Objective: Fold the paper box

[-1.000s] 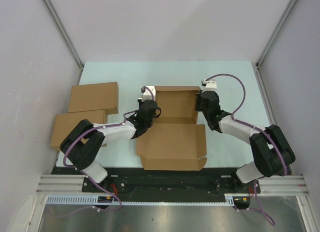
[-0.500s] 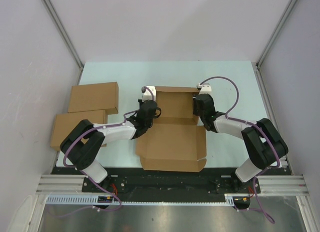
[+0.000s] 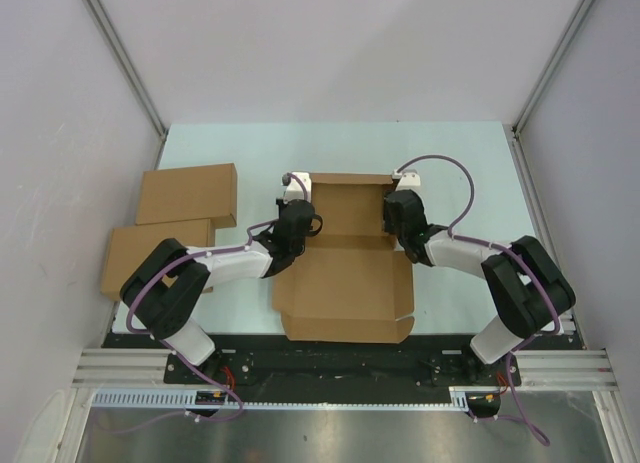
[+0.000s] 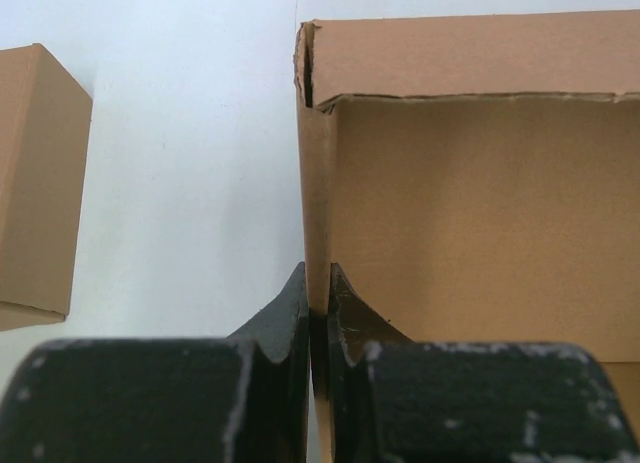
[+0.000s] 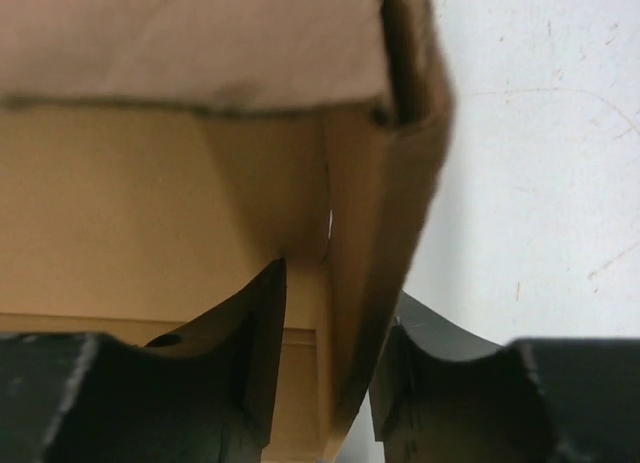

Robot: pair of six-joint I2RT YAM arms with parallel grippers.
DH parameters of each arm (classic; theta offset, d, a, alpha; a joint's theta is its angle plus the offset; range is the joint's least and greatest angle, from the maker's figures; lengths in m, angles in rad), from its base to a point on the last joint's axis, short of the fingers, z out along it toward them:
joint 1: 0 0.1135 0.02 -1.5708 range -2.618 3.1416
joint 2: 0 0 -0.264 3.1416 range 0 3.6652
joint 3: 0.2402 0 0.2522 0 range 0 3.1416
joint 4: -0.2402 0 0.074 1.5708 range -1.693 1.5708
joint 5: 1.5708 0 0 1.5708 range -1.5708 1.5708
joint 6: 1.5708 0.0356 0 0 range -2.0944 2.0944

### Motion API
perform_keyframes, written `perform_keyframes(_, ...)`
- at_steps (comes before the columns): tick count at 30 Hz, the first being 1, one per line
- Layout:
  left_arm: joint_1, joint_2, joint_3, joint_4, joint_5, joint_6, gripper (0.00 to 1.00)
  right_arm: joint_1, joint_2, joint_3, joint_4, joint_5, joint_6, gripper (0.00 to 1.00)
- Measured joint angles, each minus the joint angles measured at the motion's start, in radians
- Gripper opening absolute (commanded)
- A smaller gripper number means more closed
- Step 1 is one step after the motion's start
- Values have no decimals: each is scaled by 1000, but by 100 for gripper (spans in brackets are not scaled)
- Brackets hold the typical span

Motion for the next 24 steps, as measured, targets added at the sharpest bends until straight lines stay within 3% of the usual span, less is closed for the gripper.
perform_keyframes(1, 0, 0, 0, 0, 0, -1, 1, 3, -2, 0, -8, 2, 3, 29)
perform_keyframes(2, 0, 0, 0, 0, 0, -2, 1, 5, -3, 0, -16, 2, 3, 14)
perform_keyframes(4, 0, 1, 0, -5, -1, -8, 2, 9, -5, 0, -36, 9, 7, 0)
perform_keyframes(9, 0, 7, 0, -16, -1, -28, 9, 11, -8, 2, -53, 28, 30, 0)
perform_keyframes(16, 0, 8, 0, -24, 5, -44, 44, 13, -8, 4, -61, 34, 36, 0)
perform_keyframes(18, -1, 8, -5, -21, 11, -50, 43, 13, -8, 4, -61, 36, 37, 0)
perform_keyframes(21, -1, 8, -22, -16, 17, -60, 26, 14, -8, 4, -62, 37, 37, 0)
perform_keyframes(22, -1, 8, -28, -15, 18, -62, 16, 15, -8, 4, -63, 38, 37, 0)
perform_keyframes(24, -1, 8, -41, -13, 18, -76, 8, 15, -8, 4, -63, 40, 38, 0)
